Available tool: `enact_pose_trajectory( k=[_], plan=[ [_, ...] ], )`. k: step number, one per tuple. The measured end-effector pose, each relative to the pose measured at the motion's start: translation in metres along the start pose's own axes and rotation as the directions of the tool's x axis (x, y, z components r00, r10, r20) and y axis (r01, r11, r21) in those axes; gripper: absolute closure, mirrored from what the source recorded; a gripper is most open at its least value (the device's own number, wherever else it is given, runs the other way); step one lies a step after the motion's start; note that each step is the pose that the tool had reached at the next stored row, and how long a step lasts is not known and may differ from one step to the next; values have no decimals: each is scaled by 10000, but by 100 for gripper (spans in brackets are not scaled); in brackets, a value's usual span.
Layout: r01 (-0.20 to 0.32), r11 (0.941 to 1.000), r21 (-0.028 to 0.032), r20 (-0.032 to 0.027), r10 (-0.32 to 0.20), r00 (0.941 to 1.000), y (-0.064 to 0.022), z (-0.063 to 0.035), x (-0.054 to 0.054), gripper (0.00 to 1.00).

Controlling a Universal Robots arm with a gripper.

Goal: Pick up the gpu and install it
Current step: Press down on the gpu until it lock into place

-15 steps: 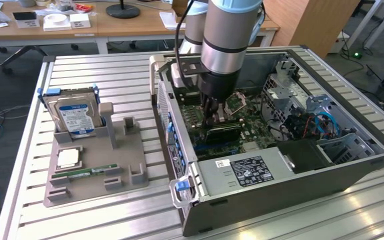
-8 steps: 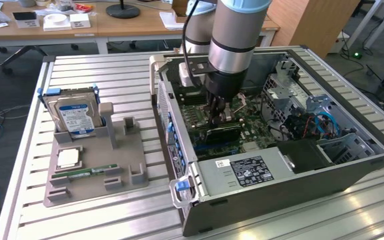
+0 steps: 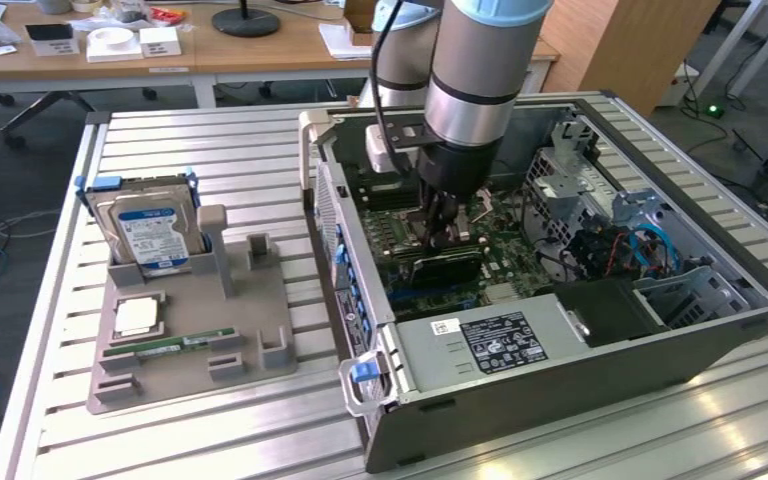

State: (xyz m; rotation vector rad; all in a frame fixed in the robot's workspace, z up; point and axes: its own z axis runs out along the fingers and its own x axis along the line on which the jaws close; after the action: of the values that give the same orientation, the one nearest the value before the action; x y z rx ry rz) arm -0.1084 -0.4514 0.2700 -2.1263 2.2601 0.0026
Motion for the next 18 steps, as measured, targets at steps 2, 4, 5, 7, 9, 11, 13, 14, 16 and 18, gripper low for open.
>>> enact_pose_trajectory(
  k=[2,4,5,7,9,11,13,14,16,18],
  plan=[
    [-1,10000,1,0,1,10000,-1,3,-1,89],
    [-1,10000,2,2,1,10000,-1,15,-1,89],
    [0,10000,0,0,0,10000,-1,20,0,89],
    [0,10000,-1,-3,0,10000,-1,23,0,89],
    [0,10000,0,-1,0,10000,-1,24,0,89],
    [0,10000,2,2,0,10000,-1,31,0,89],
    [0,10000,0,-1,0,10000,-1,31,0,89],
    [0,10000,0,-1,0,10000,-1,32,1,89],
    [0,10000,1,1,0,10000,-1,36,0,89],
    [1,10000,1,0,-1,10000,-1,36,1,89]
  ],
)
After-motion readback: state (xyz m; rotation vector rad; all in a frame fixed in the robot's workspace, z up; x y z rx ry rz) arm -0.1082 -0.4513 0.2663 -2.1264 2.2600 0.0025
